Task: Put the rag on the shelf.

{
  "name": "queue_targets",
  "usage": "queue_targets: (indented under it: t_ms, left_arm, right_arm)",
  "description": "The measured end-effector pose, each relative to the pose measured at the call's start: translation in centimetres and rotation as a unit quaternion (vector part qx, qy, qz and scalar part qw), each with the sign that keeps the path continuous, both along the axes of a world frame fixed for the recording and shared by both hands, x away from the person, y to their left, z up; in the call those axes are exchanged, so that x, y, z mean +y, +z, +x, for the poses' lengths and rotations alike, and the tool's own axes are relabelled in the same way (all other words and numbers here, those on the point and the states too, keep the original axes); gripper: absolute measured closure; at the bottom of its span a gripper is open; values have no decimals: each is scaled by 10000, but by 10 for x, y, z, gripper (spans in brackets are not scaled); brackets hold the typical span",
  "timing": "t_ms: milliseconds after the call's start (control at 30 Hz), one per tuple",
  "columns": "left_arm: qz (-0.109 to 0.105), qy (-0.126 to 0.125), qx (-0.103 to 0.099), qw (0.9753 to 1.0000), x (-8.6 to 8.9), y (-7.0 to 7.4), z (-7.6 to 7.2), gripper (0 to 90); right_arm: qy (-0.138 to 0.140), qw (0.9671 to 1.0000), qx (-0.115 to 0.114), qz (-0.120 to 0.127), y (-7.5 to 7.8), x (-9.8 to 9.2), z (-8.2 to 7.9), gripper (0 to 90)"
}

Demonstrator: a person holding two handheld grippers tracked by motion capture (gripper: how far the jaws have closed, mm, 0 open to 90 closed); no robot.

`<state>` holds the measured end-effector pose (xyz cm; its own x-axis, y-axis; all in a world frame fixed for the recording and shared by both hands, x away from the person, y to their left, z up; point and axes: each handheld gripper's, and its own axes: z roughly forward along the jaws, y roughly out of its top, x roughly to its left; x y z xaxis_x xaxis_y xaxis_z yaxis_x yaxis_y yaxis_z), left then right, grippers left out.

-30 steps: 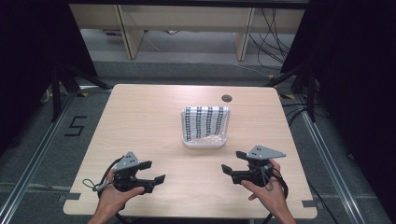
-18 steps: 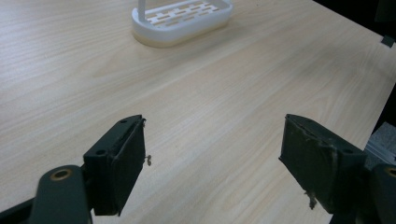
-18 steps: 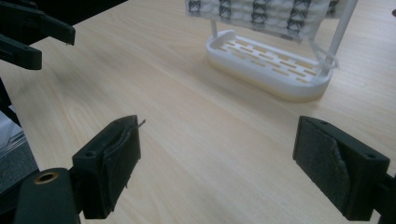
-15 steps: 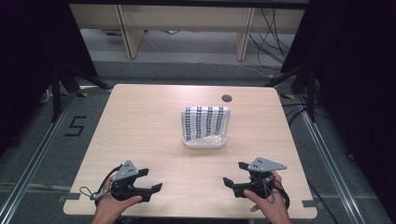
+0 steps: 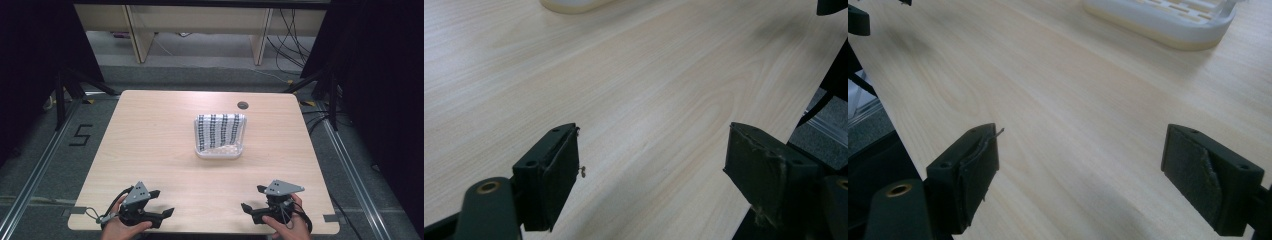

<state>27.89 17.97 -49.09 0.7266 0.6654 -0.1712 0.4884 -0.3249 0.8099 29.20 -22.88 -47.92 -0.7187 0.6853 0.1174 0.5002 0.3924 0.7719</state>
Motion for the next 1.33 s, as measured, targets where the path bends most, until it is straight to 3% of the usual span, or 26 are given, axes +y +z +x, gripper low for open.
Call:
queue_targets:
  t_ms: [267,567,633,700,867,900,1333]
  left_arm:
    - [-56,53,-12,10000,2,-2,-9,210]
    - [28,20,25,10000,1,-3,-13,210]
    - [29,25,-10,10000,2,-4,-12,210]
    - [195,14,34,9998,3,-3,-12,210]
    - [44,23,-4,10000,1,-6,-11,210]
    - [149,-14,17,9999,2,-5,-11,210]
    - [121,85,49,9999,4,-8,-9,210]
  right_arm:
    - [38,9999,74,-105,-6,0,-9,167]
    - [-4,9999,80,-129,-9,3,-19,167]
    - [53,9998,133,-130,-9,4,-18,167]
    - [131,9998,63,-163,-10,3,-16,167]
    - [137,9998,38,-166,-10,3,-16,168]
    - [92,9998,35,-192,-10,3,-16,167]
    - [-8,9998,20,-183,-9,1,-16,167]
